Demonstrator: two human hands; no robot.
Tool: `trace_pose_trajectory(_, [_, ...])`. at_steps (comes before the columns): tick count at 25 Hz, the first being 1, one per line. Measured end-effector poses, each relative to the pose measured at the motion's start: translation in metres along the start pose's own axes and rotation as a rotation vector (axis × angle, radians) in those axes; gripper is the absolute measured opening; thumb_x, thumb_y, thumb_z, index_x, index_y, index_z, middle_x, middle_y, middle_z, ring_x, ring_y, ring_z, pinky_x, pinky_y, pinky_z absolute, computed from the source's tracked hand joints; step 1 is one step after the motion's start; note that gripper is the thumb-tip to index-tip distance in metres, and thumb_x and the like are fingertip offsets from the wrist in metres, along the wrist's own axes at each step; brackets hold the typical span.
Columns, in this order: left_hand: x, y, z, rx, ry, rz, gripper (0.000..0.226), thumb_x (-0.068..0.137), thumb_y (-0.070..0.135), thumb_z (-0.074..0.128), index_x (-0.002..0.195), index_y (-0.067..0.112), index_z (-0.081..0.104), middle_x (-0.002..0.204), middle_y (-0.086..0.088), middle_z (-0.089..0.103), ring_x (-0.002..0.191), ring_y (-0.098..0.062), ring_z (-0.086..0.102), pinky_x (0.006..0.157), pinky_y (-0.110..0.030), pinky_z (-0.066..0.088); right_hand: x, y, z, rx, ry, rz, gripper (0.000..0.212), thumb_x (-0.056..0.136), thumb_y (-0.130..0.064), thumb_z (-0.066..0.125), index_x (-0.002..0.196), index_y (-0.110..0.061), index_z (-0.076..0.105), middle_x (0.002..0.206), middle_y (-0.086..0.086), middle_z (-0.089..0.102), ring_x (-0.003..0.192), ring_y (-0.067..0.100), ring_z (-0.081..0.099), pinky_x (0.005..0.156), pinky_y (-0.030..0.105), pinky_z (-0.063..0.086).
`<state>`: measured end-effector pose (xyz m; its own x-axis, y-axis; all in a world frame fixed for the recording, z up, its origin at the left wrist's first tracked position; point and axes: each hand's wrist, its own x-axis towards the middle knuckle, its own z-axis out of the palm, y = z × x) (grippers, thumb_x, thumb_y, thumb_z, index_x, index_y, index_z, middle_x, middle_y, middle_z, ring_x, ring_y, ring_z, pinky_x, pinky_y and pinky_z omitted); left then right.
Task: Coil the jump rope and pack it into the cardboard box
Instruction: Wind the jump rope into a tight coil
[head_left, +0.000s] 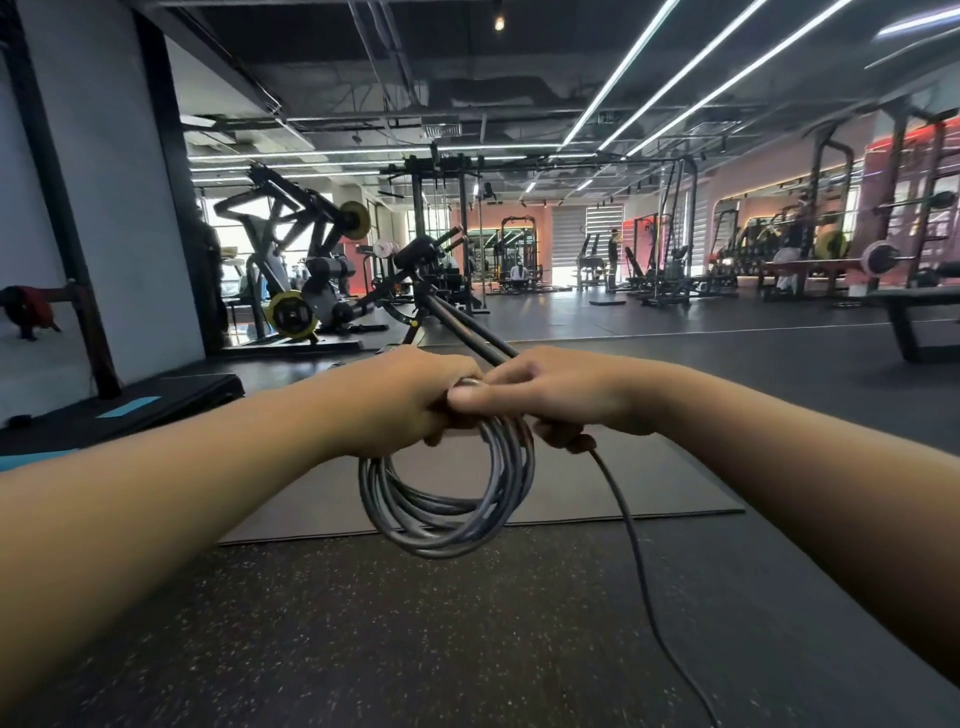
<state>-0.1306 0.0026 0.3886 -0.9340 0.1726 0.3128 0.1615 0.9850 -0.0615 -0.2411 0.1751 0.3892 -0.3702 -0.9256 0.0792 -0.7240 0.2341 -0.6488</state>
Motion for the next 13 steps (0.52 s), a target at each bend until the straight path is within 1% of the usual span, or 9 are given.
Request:
trace_pose_trajectory(1, [-0.004,-0.004,-0.003,0.077,-0.008,-0.004,0.010,0.093,0.019,0.061,0.093,0.026,0.055,0.075,0.014,0.059,0.070,0.000,0.055,0.065,-0.027,0.044,-0.003,0.003,-0.006,0.001,0.023,0.020,0.061,0.090,-0.068,0.059,0.100,-0.009,0.071,0.063,0.004,0.048,0.048,0.019,0.037,0.047,0.029,0.034])
trace_pose_trajectory(2, [-0.008,-0.009,-0.007,0.148,-0.003,-0.013,0.011,0.094,0.022,0.061,0.089,0.026,0.053,0.074,0.014,0.056,0.068,-0.003,0.052,0.063,-0.027,0.042,-0.006,0.008,-0.014,-0.002,0.053,0.040,0.064,0.091,-0.068,0.057,0.099,-0.006,0.070,0.060,0.001,0.049,0.046,0.017,0.038,0.047,0.028,0.037])
trace_pose_trajectory(4, [-0.018,-0.025,-0.013,0.241,0.036,-0.094,0.025,0.094,0.025,0.062,0.078,0.032,0.044,0.072,0.014,0.053,0.066,-0.004,0.050,0.060,-0.026,0.039,-0.014,0.020,-0.029,-0.016,0.088,0.065,0.056,0.092,-0.063,0.061,0.088,-0.007,0.069,0.055,-0.003,0.044,0.046,0.016,0.037,0.047,0.028,0.041])
trace_pose_trajectory(5, [-0.025,-0.034,-0.015,0.251,0.077,-0.163,0.029,0.094,0.025,0.063,0.076,0.032,0.041,0.071,0.013,0.053,0.065,-0.004,0.050,0.058,-0.026,0.037,-0.017,0.028,-0.034,-0.032,0.104,0.075,0.051,0.092,-0.060,0.064,0.082,-0.010,0.067,0.054,-0.004,0.043,0.046,0.016,0.037,0.047,0.028,0.043])
trace_pose_trajectory(7, [-0.036,-0.048,-0.018,0.178,0.211,-0.327,0.026,0.094,0.024,0.065,0.077,0.027,0.046,0.068,0.010,0.055,0.064,-0.008,0.051,0.056,-0.030,0.036,-0.023,0.042,-0.039,-0.067,0.203,0.091,0.049,0.091,-0.058,0.067,0.070,-0.014,0.063,0.055,-0.003,0.046,0.046,0.016,0.041,0.046,0.028,0.044])
trace_pose_trajectory(9, [-0.043,-0.049,-0.014,-0.077,0.382,-0.492,0.019,0.095,0.028,0.065,0.079,0.023,0.055,0.068,0.001,0.062,0.062,-0.015,0.056,0.057,-0.032,0.039,-0.023,0.050,-0.036,-0.083,0.325,0.082,0.051,0.091,-0.059,0.066,0.067,-0.015,0.061,0.056,-0.004,0.049,0.043,0.014,0.044,0.045,0.028,0.042])
trace_pose_trajectory(10, [-0.041,-0.044,-0.009,-0.232,0.477,-0.566,0.018,0.096,0.031,0.063,0.081,0.022,0.058,0.068,-0.002,0.064,0.060,-0.017,0.057,0.057,-0.032,0.041,-0.020,0.053,-0.030,-0.079,0.370,0.068,0.051,0.091,-0.060,0.063,0.069,-0.015,0.063,0.057,-0.004,0.049,0.043,0.012,0.043,0.045,0.027,0.041])
trace_pose_trajectory(11, [-0.037,-0.037,-0.003,-0.392,0.578,-0.645,0.019,0.096,0.035,0.062,0.082,0.023,0.059,0.068,-0.004,0.065,0.060,-0.019,0.057,0.059,-0.033,0.044,-0.014,0.056,-0.022,-0.042,0.403,0.055,0.051,0.092,-0.062,0.060,0.073,-0.014,0.066,0.060,-0.004,0.049,0.045,0.011,0.042,0.047,0.027,0.040])
trace_pose_trajectory(13, [-0.022,-0.022,0.014,-0.777,0.780,-0.816,0.017,0.098,0.035,0.060,0.093,0.019,0.062,0.068,-0.002,0.062,0.063,-0.020,0.056,0.066,-0.035,0.046,-0.002,0.054,0.000,0.189,0.413,0.026,0.058,0.091,-0.069,0.053,0.091,-0.014,0.073,0.070,-0.003,0.045,0.053,0.010,0.040,0.054,0.027,0.037])
